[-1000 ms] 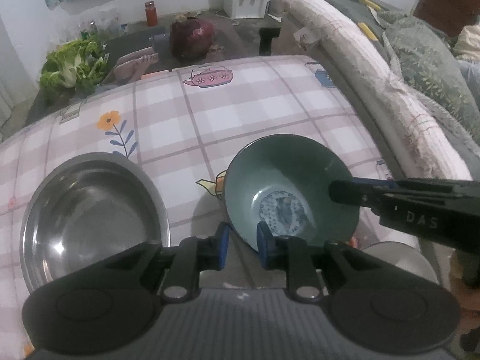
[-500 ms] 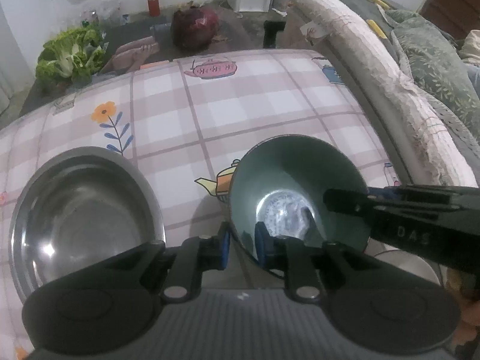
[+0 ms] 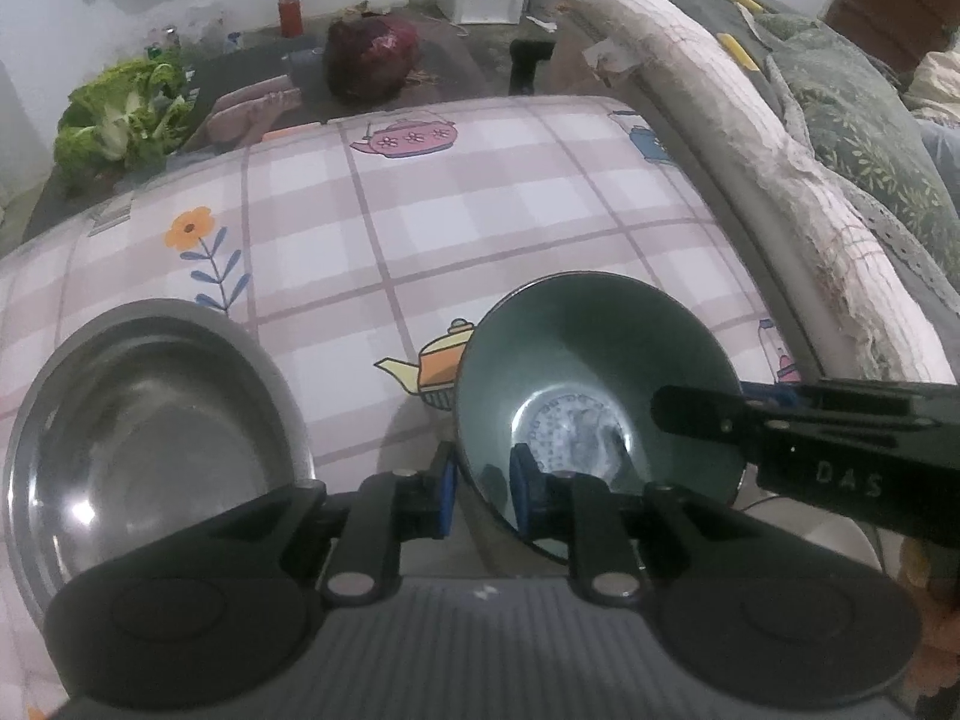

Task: Organize plates and bowls
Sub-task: 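Lift the green bowl with the right tool and carry it toward the steel bowl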

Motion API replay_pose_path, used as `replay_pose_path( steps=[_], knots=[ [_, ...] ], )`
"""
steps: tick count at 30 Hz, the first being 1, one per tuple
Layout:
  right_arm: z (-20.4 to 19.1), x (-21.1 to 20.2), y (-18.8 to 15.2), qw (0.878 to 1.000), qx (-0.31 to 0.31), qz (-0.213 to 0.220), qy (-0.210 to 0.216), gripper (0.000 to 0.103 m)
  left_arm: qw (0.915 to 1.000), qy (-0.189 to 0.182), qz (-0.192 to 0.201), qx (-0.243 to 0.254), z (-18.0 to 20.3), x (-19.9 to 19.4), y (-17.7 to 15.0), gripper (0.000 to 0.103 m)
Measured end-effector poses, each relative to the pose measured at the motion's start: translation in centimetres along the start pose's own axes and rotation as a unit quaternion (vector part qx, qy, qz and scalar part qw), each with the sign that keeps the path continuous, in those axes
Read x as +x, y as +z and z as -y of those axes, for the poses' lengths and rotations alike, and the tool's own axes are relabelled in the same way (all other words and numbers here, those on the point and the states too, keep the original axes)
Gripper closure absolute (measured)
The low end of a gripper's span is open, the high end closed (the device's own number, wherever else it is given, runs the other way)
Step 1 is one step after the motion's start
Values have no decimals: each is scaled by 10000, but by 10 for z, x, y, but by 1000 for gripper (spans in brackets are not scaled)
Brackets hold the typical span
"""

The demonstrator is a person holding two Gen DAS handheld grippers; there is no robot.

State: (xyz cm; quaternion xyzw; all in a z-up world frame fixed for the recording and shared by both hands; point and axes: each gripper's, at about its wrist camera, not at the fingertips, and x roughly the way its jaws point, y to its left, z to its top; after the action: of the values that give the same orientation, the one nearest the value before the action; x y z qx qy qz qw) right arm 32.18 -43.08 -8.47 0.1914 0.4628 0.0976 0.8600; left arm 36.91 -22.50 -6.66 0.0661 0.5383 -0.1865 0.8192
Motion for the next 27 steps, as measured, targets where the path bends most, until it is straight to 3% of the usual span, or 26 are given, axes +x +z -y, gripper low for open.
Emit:
replay_pose_path(
  steps=[5,27],
  knots=[
    [4,4,-4,9998,192,49,82,82,9995,-186,-186,-198,-3,12,-2,81],
    [-7,8,12,9992,27,405,-71,86,9991,-238,-15,-342,-10,3,9,81]
  ],
)
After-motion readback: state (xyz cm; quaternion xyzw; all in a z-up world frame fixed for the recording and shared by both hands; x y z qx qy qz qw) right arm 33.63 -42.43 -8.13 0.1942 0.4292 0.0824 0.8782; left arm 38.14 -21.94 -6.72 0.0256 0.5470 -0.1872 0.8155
